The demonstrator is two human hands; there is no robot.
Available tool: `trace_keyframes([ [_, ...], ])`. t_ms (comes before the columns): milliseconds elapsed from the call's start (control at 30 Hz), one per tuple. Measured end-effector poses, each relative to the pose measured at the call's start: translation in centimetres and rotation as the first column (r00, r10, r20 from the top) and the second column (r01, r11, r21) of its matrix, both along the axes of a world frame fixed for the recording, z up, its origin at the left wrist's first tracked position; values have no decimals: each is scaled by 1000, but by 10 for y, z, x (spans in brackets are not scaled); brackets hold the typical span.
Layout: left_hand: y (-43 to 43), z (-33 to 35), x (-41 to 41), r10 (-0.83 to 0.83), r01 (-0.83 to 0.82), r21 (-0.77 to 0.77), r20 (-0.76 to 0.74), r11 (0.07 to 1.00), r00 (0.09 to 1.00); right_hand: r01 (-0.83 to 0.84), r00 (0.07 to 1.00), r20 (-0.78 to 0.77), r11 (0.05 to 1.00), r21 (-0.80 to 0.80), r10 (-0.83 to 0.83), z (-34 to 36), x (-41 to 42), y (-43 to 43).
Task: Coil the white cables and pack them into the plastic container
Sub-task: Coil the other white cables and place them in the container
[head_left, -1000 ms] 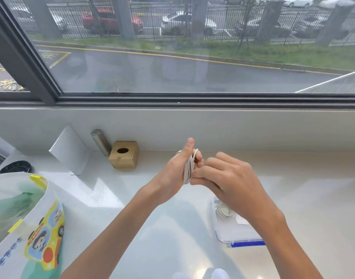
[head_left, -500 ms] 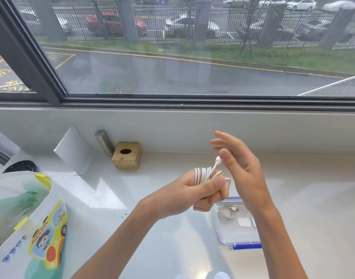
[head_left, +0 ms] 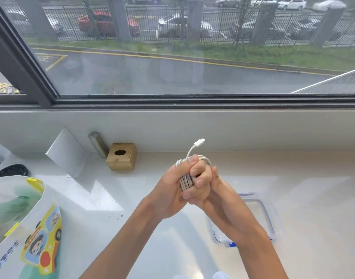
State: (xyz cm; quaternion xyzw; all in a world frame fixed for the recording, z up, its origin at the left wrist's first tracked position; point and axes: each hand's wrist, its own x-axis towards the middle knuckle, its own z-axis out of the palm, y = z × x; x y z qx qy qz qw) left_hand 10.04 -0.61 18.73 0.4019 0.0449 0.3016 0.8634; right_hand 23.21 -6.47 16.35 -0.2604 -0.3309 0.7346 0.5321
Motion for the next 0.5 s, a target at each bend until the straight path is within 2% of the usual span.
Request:
trace_keyframes([
  [67, 1, -1, -1, 20, -19, 52, -27, 998, 999, -49, 989, -141, 996, -69, 39, -4, 0, 4],
  [133, 2, 0, -1, 45, -25, 168, -117, 985, 992, -76, 976, -212, 985, -153, 42, -7, 4, 9],
  [267, 1, 5, -1, 30, 61, 321, -271, 945, 962, -18, 994, -107, 977, -214, -5, -7, 9, 11],
  [333, -1, 9, -1, 67, 90, 405, -358, 910, 931, -26, 989, -147, 973, -231, -8, -7, 13, 10],
  [400, 0, 11, -2, 136, 104, 488, -431, 867, 892, -29, 988, -154, 979, -200, -2, -2, 17, 6],
  [500, 2, 14, -1, 156, 169, 543, -501, 823, 852, -9, 999, -50, 990, -139, 2, 5, 23, 3],
])
